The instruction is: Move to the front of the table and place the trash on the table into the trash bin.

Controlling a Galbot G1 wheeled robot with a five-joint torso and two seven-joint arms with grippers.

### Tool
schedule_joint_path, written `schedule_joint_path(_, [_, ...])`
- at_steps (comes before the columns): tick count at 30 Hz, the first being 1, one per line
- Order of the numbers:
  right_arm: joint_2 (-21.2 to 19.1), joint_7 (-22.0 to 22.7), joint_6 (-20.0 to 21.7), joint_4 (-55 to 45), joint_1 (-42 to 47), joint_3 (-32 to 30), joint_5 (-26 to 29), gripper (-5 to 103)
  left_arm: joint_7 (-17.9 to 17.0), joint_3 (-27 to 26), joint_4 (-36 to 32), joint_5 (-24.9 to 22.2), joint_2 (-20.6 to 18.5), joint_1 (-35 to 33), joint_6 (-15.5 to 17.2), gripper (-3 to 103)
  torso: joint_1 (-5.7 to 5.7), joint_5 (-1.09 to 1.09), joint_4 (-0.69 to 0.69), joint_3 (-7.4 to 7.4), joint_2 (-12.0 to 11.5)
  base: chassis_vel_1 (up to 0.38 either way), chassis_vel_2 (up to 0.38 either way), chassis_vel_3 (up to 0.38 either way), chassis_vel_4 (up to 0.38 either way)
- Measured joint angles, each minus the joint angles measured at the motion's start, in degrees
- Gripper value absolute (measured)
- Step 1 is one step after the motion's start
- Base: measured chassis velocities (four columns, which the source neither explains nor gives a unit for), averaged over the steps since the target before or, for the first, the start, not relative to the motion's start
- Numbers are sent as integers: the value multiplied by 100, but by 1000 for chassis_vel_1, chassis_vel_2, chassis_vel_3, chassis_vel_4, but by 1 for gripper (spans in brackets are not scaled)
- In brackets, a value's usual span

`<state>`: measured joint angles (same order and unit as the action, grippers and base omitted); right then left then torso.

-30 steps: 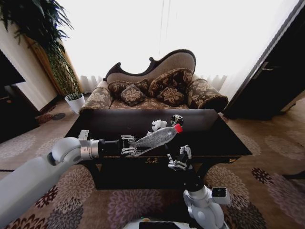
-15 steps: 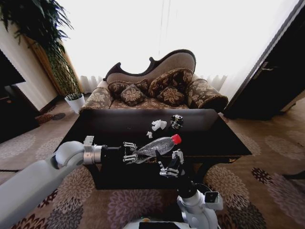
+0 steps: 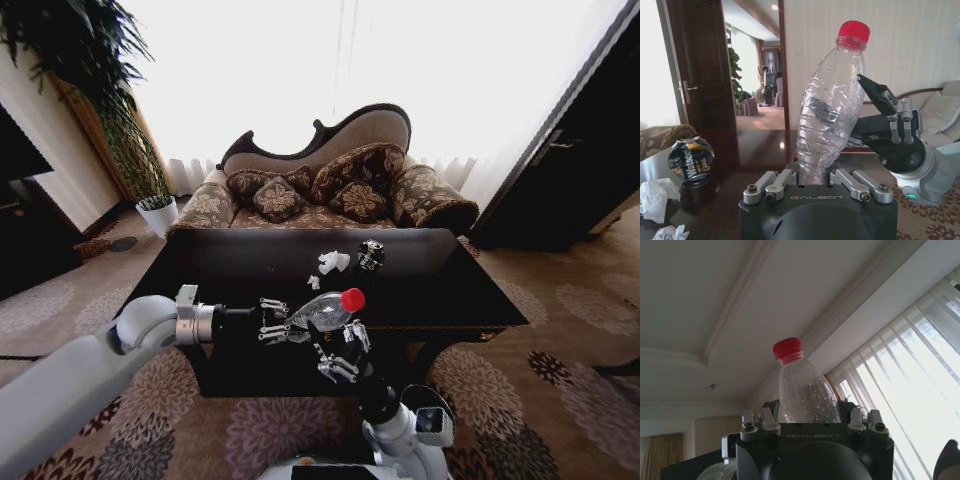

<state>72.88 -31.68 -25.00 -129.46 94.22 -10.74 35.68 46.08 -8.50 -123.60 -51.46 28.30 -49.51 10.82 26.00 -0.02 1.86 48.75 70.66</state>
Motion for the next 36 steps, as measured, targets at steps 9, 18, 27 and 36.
schedule_joint_path(9, [1,34,-16,14,15,-47,-158,42,23,-5,-33,0,-20,9,23,22,0,0,0,0,0,0,0,0,0])
schedule_joint_path(18, [-8,48,-45,40,26,-103,-190,32,-214,-111,-198,7,-47,-106,62,20,0,0,0,0,0,0,0,0,0])
schedule_joint_path(27, [-24,113,-55,108,2,-230,-190,24,-378,-323,-384,-26,-65,-296,88,44,0,0,0,0,0,0,0,0,0])
schedule_joint_path(36, [-87,460,-2,377,-117,-549,-212,20,-334,-755,-639,-232,-41,-557,-26,82,0,1,0,0,0,0,0,0,0])
